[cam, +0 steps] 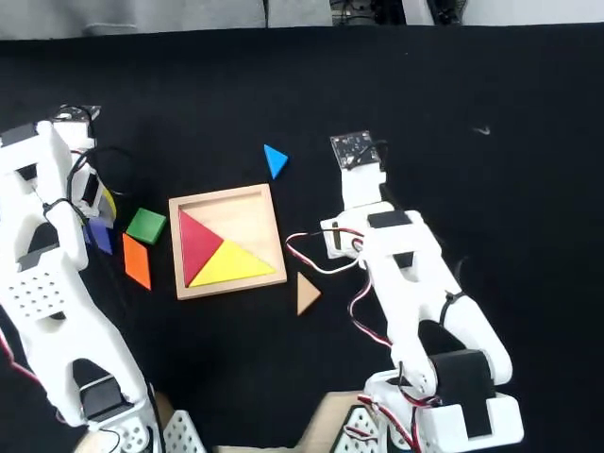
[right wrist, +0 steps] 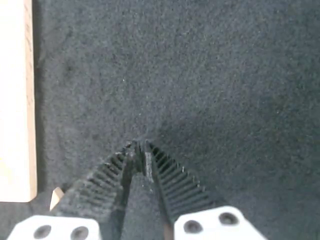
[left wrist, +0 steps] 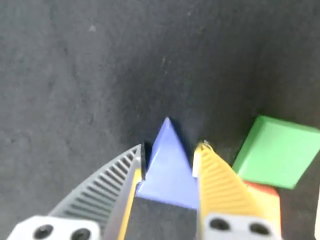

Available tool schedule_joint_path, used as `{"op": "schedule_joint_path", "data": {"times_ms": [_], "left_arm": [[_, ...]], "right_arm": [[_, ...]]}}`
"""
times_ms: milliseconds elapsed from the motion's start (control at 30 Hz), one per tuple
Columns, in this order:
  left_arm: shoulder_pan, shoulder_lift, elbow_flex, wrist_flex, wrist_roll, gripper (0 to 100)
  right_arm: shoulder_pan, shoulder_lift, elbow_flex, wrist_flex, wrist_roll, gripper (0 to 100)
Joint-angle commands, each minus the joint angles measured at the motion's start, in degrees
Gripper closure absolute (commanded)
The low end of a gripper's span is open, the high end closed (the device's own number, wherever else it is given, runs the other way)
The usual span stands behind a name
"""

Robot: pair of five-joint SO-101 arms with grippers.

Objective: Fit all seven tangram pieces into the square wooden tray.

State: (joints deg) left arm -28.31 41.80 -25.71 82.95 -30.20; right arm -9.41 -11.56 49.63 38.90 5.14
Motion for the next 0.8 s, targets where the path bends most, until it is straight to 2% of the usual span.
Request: {"op": "schedule_joint_path", "data": {"times_ms": [0,67,200,467,767], "left_arm": [[-2.2,-11.0,-3.1,5.6,3.3,77],[-3.2,-14.3,-1.5,6.7,7.6,72],[-5.0,-17.8,6.6,6.4,11.8,73],[-5.2,-21.7,28.9,-12.8,20.0,73],[-5.2,-23.3,30.9,-19.1,21.6,73]], "right_arm": [[0.4,0.0,-2.9,0.6,0.4,98.6],[0.4,0.0,-2.9,0.6,0.4,98.6],[0.4,0.0,-2.9,0.6,0.4,98.6],[-2.1,0.0,-2.8,1.1,0.5,98.6],[-2.4,0.0,-2.9,1.8,3.9,98.6]]}}
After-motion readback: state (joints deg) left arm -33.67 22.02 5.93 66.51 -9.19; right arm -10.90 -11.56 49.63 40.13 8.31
